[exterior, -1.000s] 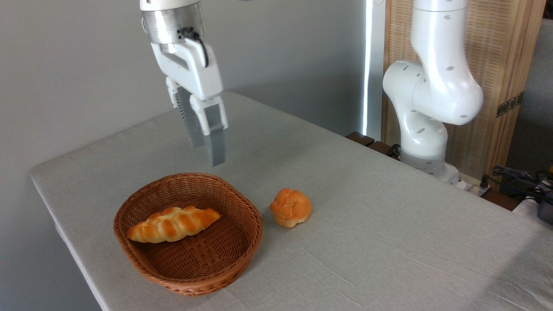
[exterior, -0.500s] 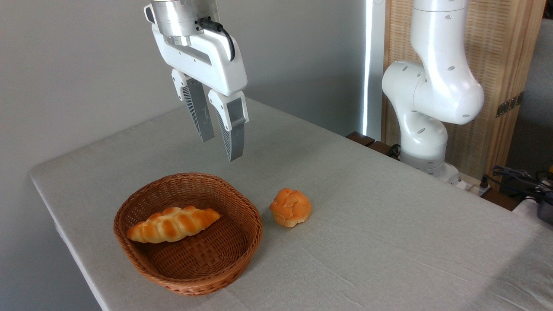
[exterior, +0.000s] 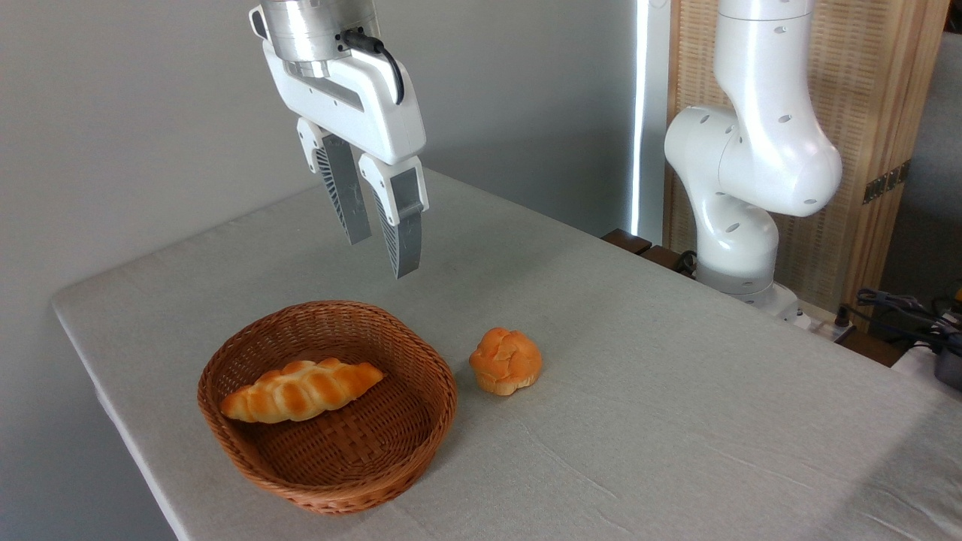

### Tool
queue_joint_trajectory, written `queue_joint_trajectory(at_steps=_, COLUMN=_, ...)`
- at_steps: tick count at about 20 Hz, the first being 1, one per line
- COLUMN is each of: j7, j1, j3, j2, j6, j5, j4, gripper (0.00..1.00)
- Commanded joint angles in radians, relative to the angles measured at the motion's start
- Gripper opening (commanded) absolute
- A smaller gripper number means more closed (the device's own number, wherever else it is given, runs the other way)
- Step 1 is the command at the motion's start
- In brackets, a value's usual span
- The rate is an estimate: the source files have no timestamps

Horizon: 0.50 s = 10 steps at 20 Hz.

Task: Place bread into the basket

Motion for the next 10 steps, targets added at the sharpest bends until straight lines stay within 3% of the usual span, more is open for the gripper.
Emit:
queue_joint_trajectory(at_steps=1, j7=0.003, j1=0.004, j3=0.000, j2=0.004, j6=-0.013, j5=-0.007, j4=0.014, gripper=1.00)
queue_joint_trajectory(at_steps=10, j7=0.002, j1=0.013, j3=-0.003, j2=0.004, j6=0.016, j5=-0.008, j4=0.014, gripper=1.00)
